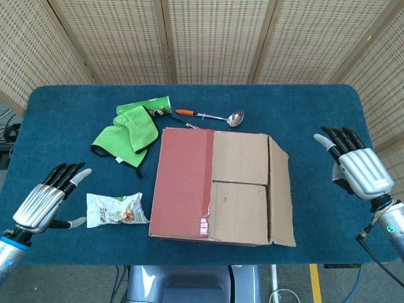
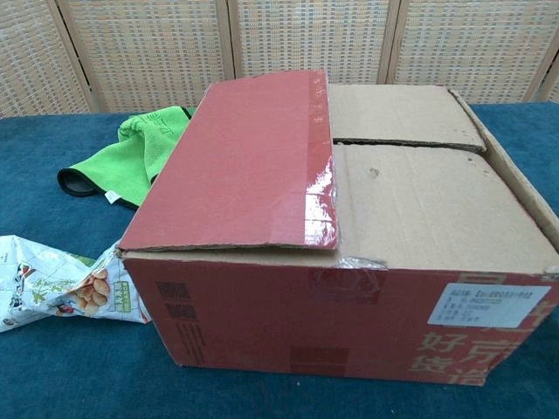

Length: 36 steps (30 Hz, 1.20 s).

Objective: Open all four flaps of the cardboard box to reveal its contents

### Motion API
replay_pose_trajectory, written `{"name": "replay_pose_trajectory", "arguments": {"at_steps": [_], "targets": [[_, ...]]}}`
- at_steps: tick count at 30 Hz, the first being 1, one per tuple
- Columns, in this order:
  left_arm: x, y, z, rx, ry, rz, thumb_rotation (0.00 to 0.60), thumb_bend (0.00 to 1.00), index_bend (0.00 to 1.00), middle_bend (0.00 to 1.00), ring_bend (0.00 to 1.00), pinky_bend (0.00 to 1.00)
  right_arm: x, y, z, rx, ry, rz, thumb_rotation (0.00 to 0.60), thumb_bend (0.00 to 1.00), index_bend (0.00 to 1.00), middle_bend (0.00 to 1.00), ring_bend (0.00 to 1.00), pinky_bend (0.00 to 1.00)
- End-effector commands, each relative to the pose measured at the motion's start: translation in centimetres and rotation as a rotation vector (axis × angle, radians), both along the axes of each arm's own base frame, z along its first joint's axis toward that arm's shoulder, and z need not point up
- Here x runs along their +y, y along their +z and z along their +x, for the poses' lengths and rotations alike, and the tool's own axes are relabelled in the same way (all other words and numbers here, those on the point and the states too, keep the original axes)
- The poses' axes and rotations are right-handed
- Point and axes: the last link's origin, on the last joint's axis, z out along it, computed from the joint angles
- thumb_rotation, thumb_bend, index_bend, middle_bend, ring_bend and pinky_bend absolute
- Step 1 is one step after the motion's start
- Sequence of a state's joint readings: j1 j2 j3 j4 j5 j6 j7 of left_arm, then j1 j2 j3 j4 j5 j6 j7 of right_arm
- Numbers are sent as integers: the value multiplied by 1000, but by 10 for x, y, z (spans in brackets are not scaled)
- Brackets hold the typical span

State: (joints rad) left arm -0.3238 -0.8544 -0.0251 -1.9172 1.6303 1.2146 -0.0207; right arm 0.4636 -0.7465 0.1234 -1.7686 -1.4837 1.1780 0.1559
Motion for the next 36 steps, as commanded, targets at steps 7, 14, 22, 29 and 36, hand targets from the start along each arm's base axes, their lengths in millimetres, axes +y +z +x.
{"name": "replay_pose_trajectory", "arguments": {"at_steps": [7,14,22,29,36], "targets": [[30,5,47,-48,-191,-76,519,209,51,0,0,0,27,-9,-18,-42,-72,-51,600,1000,36,0,0,0],[55,-1,82,-97,-243,-175,519,238,56,0,0,0,41,-17,-30,-77,-119,-86,600,1000,35,0,0,0],[80,-18,120,-128,-275,-276,555,190,219,59,0,0,51,-25,-44,-100,-162,-112,600,1000,35,0,0,0],[102,-39,158,-120,-336,-355,452,175,253,89,0,0,51,-29,-51,-107,-177,-121,600,1000,35,0,0,0],[113,-61,190,-38,-413,-406,407,240,260,89,0,0,49,-31,-52,-104,-174,-119,600,1000,35,0,0,0]]}}
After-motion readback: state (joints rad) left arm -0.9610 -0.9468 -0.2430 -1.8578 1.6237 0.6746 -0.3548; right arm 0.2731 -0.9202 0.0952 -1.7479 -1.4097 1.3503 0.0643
